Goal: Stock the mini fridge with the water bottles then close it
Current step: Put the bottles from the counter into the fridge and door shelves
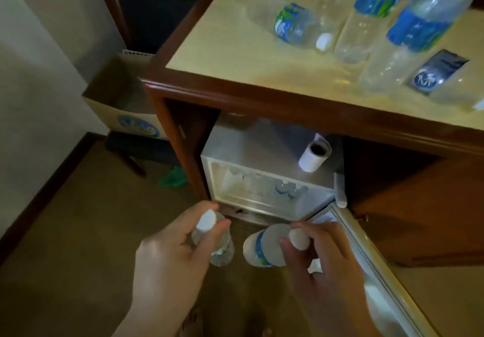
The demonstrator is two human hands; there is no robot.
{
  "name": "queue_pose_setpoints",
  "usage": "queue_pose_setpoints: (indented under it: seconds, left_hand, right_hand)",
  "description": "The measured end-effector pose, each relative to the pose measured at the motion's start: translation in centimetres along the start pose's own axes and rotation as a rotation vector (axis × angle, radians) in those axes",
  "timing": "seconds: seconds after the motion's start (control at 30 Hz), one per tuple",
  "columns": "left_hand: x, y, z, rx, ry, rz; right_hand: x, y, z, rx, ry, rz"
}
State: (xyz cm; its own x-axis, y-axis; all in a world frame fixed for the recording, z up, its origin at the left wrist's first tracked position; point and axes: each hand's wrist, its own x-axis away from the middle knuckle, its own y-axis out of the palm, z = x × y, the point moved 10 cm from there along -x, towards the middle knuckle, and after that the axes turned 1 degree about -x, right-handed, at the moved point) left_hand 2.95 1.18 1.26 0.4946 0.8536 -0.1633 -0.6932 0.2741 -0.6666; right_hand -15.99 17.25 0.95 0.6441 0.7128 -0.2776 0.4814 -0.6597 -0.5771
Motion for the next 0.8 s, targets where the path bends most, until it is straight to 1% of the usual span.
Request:
queue_pose_setpoints:
  seconds: [0.13, 0.23, 0.33, 0.43, 0.57, 0.67, 0.73, 0.8]
  left_hand:
    - [0.2, 5.4, -7.0, 0.009, -0.128, -0.057]
    - [-0.5, 10.4, -12.3, 0.057, -0.184, -0.092]
    - [-1.1, 15.0, -16.5, 0.057, -0.180, -0.127]
    - [-1.6, 18.8, -20.5, 0.069, -0.186, -0.101]
    - [-1.9, 22.8, -24.4, 0.069, -0.179, -0.067]
    - [-1.5, 25.5, -27.2, 0.107, -0.165, -0.045]
    - [-1.2, 26.8, -28.9, 0.137, -0.176, -0.040]
    - [-1.2, 27.7, -30.2, 0.125, -0.163, -0.025]
  right_hand:
    - [2.8, 6.5, 8.5, 0.026, 0.147, -0.042]
    - [3.3, 11.4, 14.7, 0.097, 0.247, -0.064]
    - [2.1, 16.3, 20.2, 0.178, 0.291, -0.097]
    - [-0.3, 20.6, 25.6, 0.240, 0.314, -0.093]
    - [-4.1, 25.6, 32.5, 0.206, 0.415, -0.120]
    - [-7.2, 28.6, 37.0, 0.320, 0.389, -0.152]
    - [-8.9, 30.3, 38.9, 0.386, 0.343, -0.187]
    - [-10.6, 31.3, 40.2, 0.442, 0.309, -0.184]
